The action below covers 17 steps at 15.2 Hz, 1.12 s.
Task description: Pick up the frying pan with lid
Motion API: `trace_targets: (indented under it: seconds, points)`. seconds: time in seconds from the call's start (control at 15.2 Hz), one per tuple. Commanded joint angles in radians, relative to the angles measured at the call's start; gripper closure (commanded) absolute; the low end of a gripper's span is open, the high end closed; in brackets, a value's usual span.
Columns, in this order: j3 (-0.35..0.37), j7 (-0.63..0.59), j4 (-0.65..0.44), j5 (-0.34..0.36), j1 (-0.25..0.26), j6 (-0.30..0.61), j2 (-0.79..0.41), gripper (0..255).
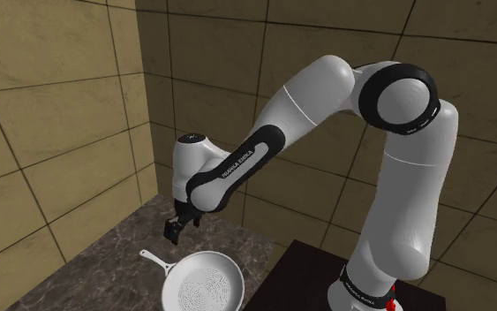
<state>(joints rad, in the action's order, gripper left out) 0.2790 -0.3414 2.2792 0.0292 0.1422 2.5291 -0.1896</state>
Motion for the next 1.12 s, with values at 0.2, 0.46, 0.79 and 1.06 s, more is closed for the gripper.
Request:
trace_targets:
  seconds: [0.2, 0.46, 0.79, 1.06]
  points:
    - [-0.009, -0.065, -0.120, 0.049, 0.048, 0.065, -0.191, 0]
    - [-0.023, -0.099, -0.231, 0.072, 0.091, 0.094, -0.331, 0]
    - [-0.040, -0.107, -0.242, 0.089, 0.104, 0.140, -0.389, 0]
    - [-0.048, -0.111, -0.250, 0.096, 0.111, 0.163, -0.419, 0]
